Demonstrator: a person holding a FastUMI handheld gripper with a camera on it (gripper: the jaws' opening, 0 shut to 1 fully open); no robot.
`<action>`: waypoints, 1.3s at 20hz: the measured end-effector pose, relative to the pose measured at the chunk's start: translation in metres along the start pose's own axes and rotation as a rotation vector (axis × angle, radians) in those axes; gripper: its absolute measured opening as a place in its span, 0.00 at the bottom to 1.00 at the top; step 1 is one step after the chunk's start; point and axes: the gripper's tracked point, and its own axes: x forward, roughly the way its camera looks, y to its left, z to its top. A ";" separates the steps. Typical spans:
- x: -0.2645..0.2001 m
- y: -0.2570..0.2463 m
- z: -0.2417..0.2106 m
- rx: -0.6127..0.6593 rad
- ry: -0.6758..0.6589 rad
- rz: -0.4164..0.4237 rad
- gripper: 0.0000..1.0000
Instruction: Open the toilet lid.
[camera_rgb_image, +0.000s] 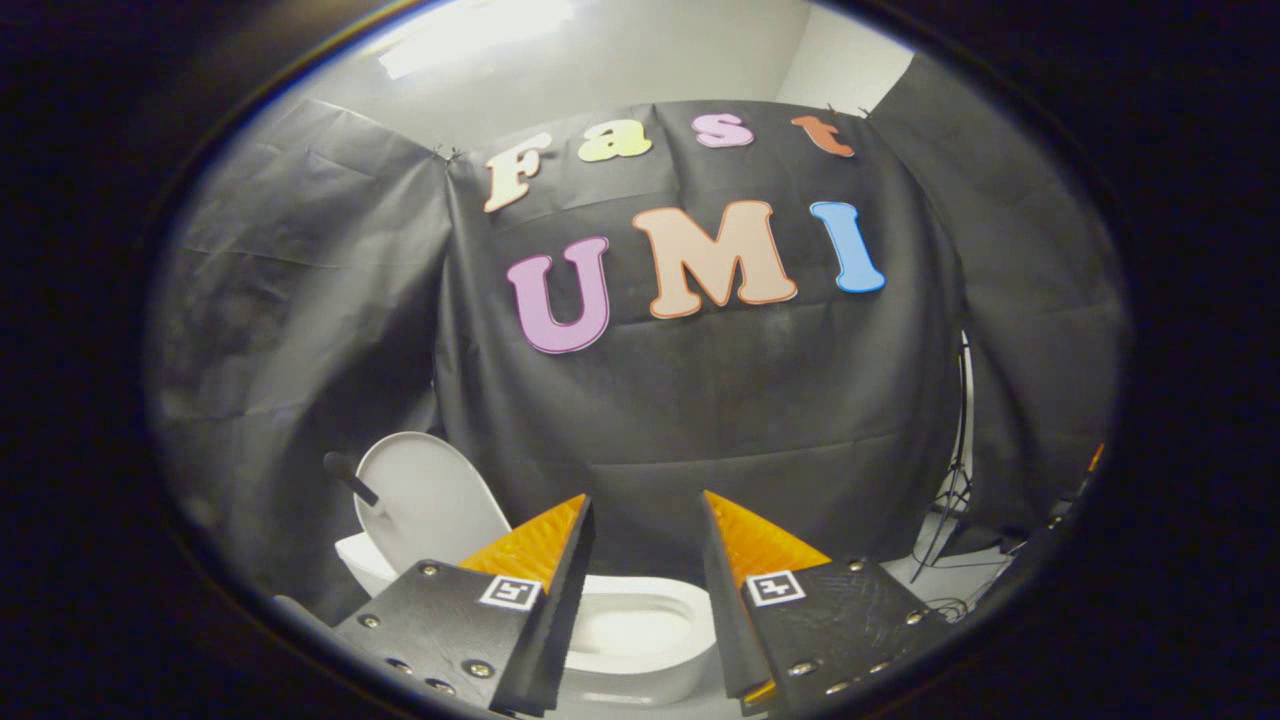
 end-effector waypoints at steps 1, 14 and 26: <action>-0.006 -0.002 -0.005 -0.001 0.000 0.010 0.60; -0.039 -0.019 -0.036 0.004 0.013 0.009 0.58; -0.051 -0.021 -0.069 0.084 0.074 -0.012 0.59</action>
